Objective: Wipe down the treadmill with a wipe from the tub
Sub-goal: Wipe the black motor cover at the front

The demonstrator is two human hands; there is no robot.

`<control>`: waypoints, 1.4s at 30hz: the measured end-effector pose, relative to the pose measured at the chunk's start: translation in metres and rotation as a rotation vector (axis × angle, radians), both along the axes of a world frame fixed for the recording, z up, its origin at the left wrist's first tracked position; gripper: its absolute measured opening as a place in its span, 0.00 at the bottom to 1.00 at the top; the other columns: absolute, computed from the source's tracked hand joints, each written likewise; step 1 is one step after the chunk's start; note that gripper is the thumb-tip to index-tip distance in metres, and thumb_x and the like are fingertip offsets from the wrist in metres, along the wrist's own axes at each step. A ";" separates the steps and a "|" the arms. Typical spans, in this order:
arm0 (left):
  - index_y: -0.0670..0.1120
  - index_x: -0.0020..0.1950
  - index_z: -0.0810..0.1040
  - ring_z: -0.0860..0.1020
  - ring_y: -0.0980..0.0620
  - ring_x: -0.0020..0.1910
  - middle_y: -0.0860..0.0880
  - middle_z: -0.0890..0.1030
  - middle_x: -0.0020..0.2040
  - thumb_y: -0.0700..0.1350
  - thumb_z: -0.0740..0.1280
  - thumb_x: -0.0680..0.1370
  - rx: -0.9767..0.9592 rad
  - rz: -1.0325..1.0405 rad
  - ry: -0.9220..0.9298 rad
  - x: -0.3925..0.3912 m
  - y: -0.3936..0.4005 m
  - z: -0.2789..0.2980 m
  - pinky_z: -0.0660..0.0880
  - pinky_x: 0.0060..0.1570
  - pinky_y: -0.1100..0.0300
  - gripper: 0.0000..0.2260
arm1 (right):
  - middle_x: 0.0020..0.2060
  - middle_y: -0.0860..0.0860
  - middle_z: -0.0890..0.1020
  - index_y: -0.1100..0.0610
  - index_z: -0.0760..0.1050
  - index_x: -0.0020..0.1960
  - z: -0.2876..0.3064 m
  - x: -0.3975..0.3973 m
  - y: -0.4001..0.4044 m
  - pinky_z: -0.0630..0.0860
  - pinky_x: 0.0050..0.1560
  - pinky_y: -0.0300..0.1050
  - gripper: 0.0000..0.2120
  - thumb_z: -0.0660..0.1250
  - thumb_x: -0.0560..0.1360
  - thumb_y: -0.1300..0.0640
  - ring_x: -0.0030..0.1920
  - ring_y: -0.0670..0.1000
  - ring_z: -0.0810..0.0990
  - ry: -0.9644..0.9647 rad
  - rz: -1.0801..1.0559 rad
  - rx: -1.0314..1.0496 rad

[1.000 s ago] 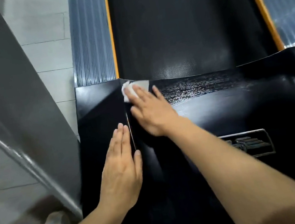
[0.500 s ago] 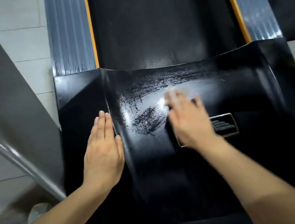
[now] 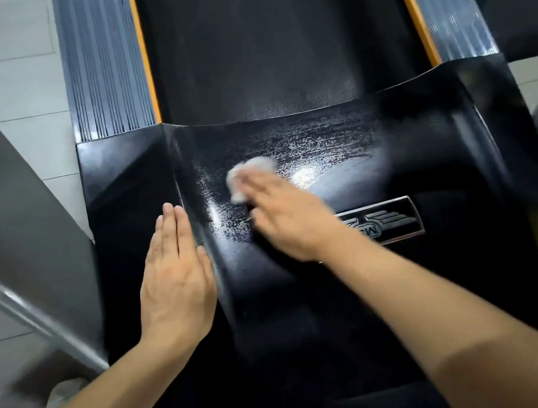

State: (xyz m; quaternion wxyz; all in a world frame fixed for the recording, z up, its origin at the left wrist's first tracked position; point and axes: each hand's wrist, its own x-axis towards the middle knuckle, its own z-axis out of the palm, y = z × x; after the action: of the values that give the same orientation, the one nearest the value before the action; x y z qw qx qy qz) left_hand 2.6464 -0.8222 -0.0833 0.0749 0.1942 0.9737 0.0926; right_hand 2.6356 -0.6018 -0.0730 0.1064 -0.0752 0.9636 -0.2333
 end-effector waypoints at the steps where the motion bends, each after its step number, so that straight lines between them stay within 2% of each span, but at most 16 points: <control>1: 0.32 0.80 0.55 0.59 0.38 0.80 0.34 0.57 0.80 0.46 0.46 0.84 -0.001 0.000 0.000 0.000 0.001 0.002 0.58 0.78 0.46 0.27 | 0.74 0.58 0.70 0.61 0.69 0.74 -0.001 0.002 0.029 0.61 0.77 0.52 0.25 0.55 0.79 0.55 0.74 0.57 0.67 -0.027 -0.148 0.045; 4: 0.35 0.81 0.56 0.58 0.37 0.80 0.35 0.57 0.81 0.43 0.49 0.83 -0.029 -0.071 0.018 0.000 0.006 0.008 0.58 0.78 0.43 0.26 | 0.78 0.61 0.63 0.64 0.60 0.78 -0.007 0.014 0.111 0.57 0.78 0.53 0.31 0.48 0.81 0.47 0.77 0.59 0.62 -0.052 -0.566 0.231; 6: 0.37 0.81 0.58 0.57 0.38 0.80 0.37 0.58 0.81 0.42 0.52 0.82 -0.058 -0.170 0.029 0.001 0.013 0.009 0.57 0.78 0.43 0.26 | 0.77 0.62 0.64 0.64 0.61 0.78 -0.008 0.016 0.111 0.58 0.78 0.54 0.30 0.49 0.81 0.48 0.77 0.60 0.63 -0.057 -0.649 0.222; 9: 0.37 0.79 0.62 0.60 0.38 0.80 0.37 0.61 0.80 0.43 0.54 0.82 -0.037 -0.249 0.017 0.009 0.034 0.009 0.59 0.77 0.41 0.26 | 0.65 0.59 0.73 0.63 0.72 0.66 0.006 0.013 0.046 0.64 0.74 0.54 0.19 0.57 0.77 0.60 0.66 0.61 0.71 0.068 -0.346 0.002; 11: 0.35 0.78 0.64 0.62 0.38 0.79 0.37 0.63 0.79 0.44 0.54 0.82 0.010 -0.264 -0.012 0.018 0.052 0.007 0.60 0.77 0.42 0.26 | 0.70 0.62 0.73 0.66 0.72 0.70 0.001 0.024 0.012 0.58 0.78 0.51 0.24 0.57 0.77 0.59 0.72 0.61 0.68 0.099 -0.030 -0.040; 13: 0.35 0.78 0.64 0.62 0.38 0.79 0.36 0.63 0.79 0.45 0.53 0.81 0.040 -0.254 -0.031 0.028 0.066 0.005 0.60 0.77 0.42 0.27 | 0.75 0.62 0.68 0.65 0.67 0.75 -0.001 0.025 0.025 0.55 0.79 0.48 0.27 0.55 0.79 0.57 0.77 0.58 0.65 0.076 0.092 -0.050; 16: 0.36 0.80 0.60 0.59 0.38 0.80 0.36 0.59 0.81 0.48 0.52 0.82 0.003 -0.217 -0.041 0.038 0.076 0.004 0.58 0.78 0.41 0.28 | 0.73 0.60 0.70 0.62 0.71 0.73 -0.006 0.025 0.111 0.55 0.78 0.43 0.24 0.58 0.77 0.60 0.74 0.59 0.67 0.046 -0.174 -0.041; 18: 0.37 0.81 0.56 0.56 0.40 0.81 0.37 0.56 0.82 0.49 0.50 0.83 -0.031 -0.224 -0.032 0.041 0.076 0.004 0.56 0.79 0.42 0.29 | 0.75 0.60 0.68 0.61 0.71 0.72 -0.008 0.033 0.185 0.55 0.79 0.48 0.24 0.54 0.79 0.54 0.76 0.61 0.65 0.056 -0.454 0.117; 21: 0.37 0.82 0.54 0.53 0.41 0.82 0.38 0.54 0.82 0.50 0.49 0.83 -0.062 -0.235 -0.024 0.042 0.077 0.003 0.55 0.79 0.42 0.29 | 0.81 0.60 0.56 0.62 0.57 0.80 -0.009 0.038 0.232 0.46 0.80 0.51 0.32 0.45 0.81 0.46 0.81 0.58 0.53 -0.111 -0.744 0.290; 23: 0.38 0.82 0.54 0.52 0.42 0.82 0.38 0.53 0.82 0.50 0.48 0.84 -0.066 -0.232 -0.024 0.042 0.077 0.003 0.54 0.79 0.42 0.29 | 0.77 0.62 0.63 0.63 0.65 0.76 -0.005 0.030 0.194 0.51 0.79 0.55 0.33 0.44 0.78 0.46 0.78 0.61 0.59 -0.068 -0.654 0.227; 26: 0.37 0.82 0.55 0.53 0.42 0.82 0.39 0.54 0.82 0.50 0.49 0.83 -0.065 -0.224 -0.021 0.042 0.077 0.001 0.55 0.79 0.42 0.29 | 0.65 0.58 0.76 0.60 0.76 0.65 0.001 0.029 0.100 0.67 0.71 0.57 0.23 0.55 0.75 0.53 0.66 0.60 0.72 0.062 -0.291 0.020; 29: 0.38 0.82 0.55 0.53 0.42 0.82 0.39 0.54 0.82 0.50 0.49 0.83 -0.084 -0.228 -0.008 0.042 0.077 -0.001 0.56 0.79 0.42 0.29 | 0.74 0.61 0.71 0.65 0.68 0.75 0.002 0.038 0.069 0.57 0.78 0.49 0.26 0.56 0.80 0.55 0.75 0.57 0.66 0.084 0.046 -0.063; 33: 0.38 0.82 0.55 0.53 0.42 0.82 0.39 0.54 0.83 0.49 0.50 0.83 -0.099 -0.221 -0.007 0.041 0.079 -0.002 0.55 0.79 0.42 0.29 | 0.71 0.59 0.73 0.61 0.73 0.70 -0.012 0.031 0.177 0.59 0.78 0.53 0.27 0.51 0.80 0.49 0.73 0.58 0.68 0.086 -0.354 -0.014; 36: 0.39 0.82 0.55 0.52 0.44 0.82 0.40 0.54 0.83 0.50 0.49 0.83 -0.096 -0.212 -0.009 0.043 0.080 -0.002 0.53 0.80 0.44 0.28 | 0.80 0.57 0.60 0.59 0.61 0.80 -0.016 0.055 0.249 0.47 0.80 0.49 0.37 0.41 0.77 0.41 0.80 0.55 0.57 -0.018 -0.590 0.248; 38: 0.39 0.82 0.55 0.51 0.45 0.83 0.40 0.54 0.83 0.50 0.48 0.84 -0.102 -0.212 -0.010 0.042 0.080 -0.001 0.51 0.80 0.46 0.28 | 0.80 0.58 0.58 0.59 0.57 0.81 -0.011 0.069 0.243 0.45 0.80 0.48 0.38 0.41 0.77 0.40 0.81 0.56 0.55 -0.020 -0.637 0.250; 42: 0.40 0.82 0.56 0.51 0.45 0.82 0.41 0.54 0.83 0.51 0.47 0.84 -0.103 -0.198 -0.017 0.043 0.081 0.002 0.48 0.81 0.48 0.28 | 0.76 0.61 0.67 0.62 0.64 0.77 0.002 0.105 0.142 0.59 0.78 0.56 0.30 0.53 0.79 0.49 0.76 0.61 0.63 0.050 -0.562 0.087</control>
State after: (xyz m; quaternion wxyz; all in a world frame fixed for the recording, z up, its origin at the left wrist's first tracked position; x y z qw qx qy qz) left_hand 2.6898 -0.7416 -0.0816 0.1017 0.2847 0.9525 0.0361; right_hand 2.7409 -0.4597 -0.0705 0.0167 0.1939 0.9581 -0.2101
